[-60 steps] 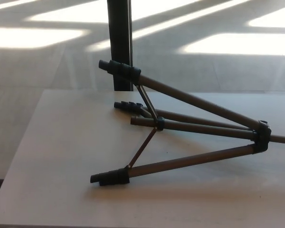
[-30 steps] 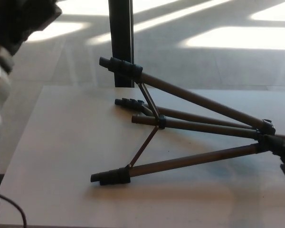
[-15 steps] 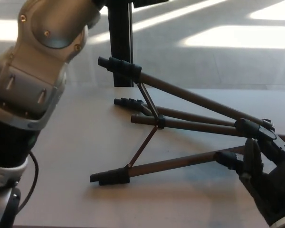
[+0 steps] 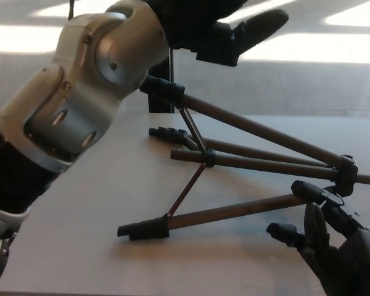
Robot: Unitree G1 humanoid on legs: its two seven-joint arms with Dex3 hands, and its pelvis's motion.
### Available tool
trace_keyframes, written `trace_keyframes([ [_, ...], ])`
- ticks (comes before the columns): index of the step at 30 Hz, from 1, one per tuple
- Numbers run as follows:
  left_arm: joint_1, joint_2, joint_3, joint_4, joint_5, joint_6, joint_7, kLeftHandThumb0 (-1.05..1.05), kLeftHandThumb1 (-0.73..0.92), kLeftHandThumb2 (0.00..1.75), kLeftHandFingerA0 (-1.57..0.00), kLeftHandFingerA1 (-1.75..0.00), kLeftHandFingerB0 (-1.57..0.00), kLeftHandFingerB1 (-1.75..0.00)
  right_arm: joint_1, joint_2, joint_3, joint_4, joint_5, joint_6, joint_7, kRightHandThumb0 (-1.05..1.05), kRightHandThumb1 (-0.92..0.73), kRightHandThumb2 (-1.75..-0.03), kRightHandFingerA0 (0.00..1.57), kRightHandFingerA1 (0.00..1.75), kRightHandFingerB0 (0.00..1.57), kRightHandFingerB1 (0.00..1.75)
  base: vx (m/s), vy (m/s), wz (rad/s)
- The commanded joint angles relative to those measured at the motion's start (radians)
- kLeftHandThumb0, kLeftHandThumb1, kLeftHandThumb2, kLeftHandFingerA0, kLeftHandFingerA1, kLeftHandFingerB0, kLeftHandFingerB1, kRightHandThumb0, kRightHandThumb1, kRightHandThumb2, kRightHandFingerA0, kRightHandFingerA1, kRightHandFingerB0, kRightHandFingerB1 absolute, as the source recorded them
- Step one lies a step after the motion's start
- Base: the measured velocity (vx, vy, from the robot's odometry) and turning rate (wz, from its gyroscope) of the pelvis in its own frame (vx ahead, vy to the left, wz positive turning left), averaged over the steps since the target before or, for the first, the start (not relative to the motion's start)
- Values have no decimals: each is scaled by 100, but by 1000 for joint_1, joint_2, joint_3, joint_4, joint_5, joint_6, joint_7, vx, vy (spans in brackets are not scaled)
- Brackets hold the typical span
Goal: Use both hands of the robot to pick up the tripod lying in the middle of the desk and make it stand upright on the desk
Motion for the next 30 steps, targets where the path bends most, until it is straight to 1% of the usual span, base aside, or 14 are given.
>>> trace_keyframes([
  [1, -124, 133, -420, 174, 708, -220, -102, -99, 65, 63, 0, -50, -13, -44, 155, 82, 15, -75, 45, 83, -86, -77, -69, -62, 71, 97, 66, 61, 0, 0, 0],
  [4, -114, 124, -456, 225, 733, -202, -48, -96, 64, 63, 0, -50, -13, -43, 154, 77, 11, -73, 53, 84, -80, -77, -69, -62, 72, 95, 66, 61, 0, 0, 0],
  [5, -121, 116, -469, 242, 741, -187, -53, -99, 58, 101, -3, -27, -10, -42, 153, 74, 12, -70, 54, 77, -73, -74, -57, -104, 73, 92, 61, 68, 0, 0, 0],
  [6, -131, 108, -484, 258, 750, -173, -60, -98, 57, 103, 0, -20, -3, -37, 153, 74, 12, -69, 54, 76, -73, -76, -69, -62, 70, 95, 68, 61, 0, 0, 0],
  [15, -227, 28, -586, 414, 788, -111, -69, -100, 58, 104, 0, -11, -12, -9, 160, 91, 16, -56, 46, 59, -87, -78, -70, -62, 72, 99, 67, 61, 0, 0, 0],
  [16, -226, 26, -588, 419, 783, -108, -67, -99, 57, 103, 0, -12, -12, -10, 160, 91, 19, -56, 45, 60, -87, -81, -51, -88, 75, 95, 66, 67, 0, 0, 0],
  [18, -223, 17, -595, 434, 772, -96, -60, -95, 55, 101, -2, -14, -10, -13, 160, 92, 20, -51, 45, 58, -87, -70, -54, -103, 77, 94, 66, 69, 0, 0, 0],
  [19, -221, 9, -597, 445, 767, -84, -50, -95, 54, 100, -3, -13, -11, -13, 157, 91, 18, -48, 47, 59, -86, -78, -69, -61, 75, 100, 70, 62, 0, 0, 0],
  [20, -217, 3, -602, 461, 765, -76, -30, -100, 58, 102, 0, -12, -12, -9, 162, 93, 21, -50, 47, 60, -88, -69, -55, -103, 77, 95, 66, 69, 0, 0, 0],
  [24, -224, -14, -629, 508, 783, -62, 24, -105, 62, 105, 0, -12, -4, -1, 179, 96, 30, -47, 40, 41, -88, -69, -54, -103, 81, 96, 67, 69, 0, 0, 0],
  [25, -226, -20, -631, 520, 782, -58, 39, -105, 62, 105, 0, -11, -7, 0, 182, 92, 32, -46, 37, 37, -85, -76, -69, -61, 76, 100, 70, 62, 0, 0, 0],
  [28, -223, -30, -626, 537, 772, -51, 76, -96, 56, 102, -3, -16, -10, -12, 184, 93, 33, -48, 41, 40, -89, -77, -69, -61, 76, 100, 71, 62, 0, 0, 0],
  [29, -224, -46, -628, 551, 770, -33, 81, -99, 70, 61, 0, -25, 0, -28, 183, 88, 33, -47, 37, 41, -88, -78, -69, -61, 78, 100, 72, 63, 0, 0, 0],
  [30, -221, -62, -626, 561, 765, -15, 81, -100, 58, 102, 0, -12, -12, -7, 180, 88, 34, -46, 37, 44, -90, -77, -69, -61, 79, 99, 71, 62, 0, 0, 0],
])
